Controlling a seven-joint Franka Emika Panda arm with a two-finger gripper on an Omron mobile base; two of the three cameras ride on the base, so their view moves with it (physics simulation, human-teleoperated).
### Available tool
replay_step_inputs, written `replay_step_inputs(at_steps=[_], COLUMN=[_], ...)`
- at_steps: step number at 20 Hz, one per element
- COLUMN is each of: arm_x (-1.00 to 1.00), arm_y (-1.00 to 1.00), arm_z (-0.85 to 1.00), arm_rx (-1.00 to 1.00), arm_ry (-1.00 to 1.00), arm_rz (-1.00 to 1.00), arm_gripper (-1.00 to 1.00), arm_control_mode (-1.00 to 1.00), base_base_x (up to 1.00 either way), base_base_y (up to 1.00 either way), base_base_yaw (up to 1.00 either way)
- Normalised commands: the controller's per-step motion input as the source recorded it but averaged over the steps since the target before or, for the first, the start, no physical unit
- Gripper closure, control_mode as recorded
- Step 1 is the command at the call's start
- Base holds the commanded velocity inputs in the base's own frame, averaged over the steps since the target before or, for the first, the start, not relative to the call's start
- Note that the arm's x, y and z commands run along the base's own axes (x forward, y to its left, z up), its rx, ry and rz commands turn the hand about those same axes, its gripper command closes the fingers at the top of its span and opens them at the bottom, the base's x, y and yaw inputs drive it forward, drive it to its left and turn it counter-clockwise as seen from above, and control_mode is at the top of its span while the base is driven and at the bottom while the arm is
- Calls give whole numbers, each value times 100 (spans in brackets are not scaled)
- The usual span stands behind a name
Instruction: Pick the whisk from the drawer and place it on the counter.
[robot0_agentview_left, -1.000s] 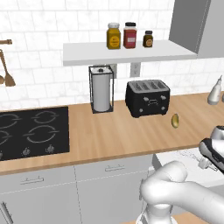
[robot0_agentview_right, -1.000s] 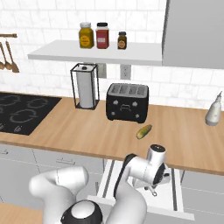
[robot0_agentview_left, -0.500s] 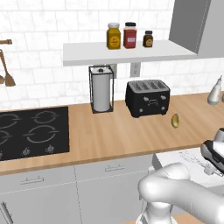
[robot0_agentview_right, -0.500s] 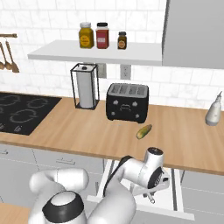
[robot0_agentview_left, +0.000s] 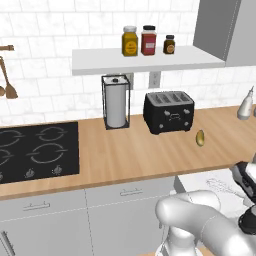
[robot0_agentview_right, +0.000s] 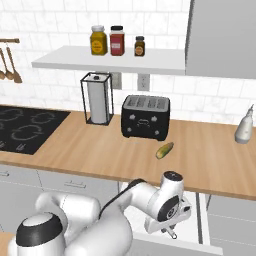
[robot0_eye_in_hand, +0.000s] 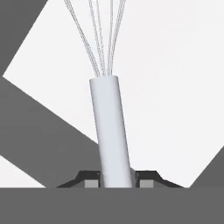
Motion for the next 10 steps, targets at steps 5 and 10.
replay_step_inputs(at_steps=[5,10], arm_x=[1,-4], arm_y=[0,0], arm_z=[100,96], arm_rx=[3,2], arm_ry=[1,3], arm_rz=[9,1], arm_gripper=[100,100], arm_control_mode=[-100,-100], base_base_x=[0,0], base_base_y=[0,0], base_base_yaw=[0,0])
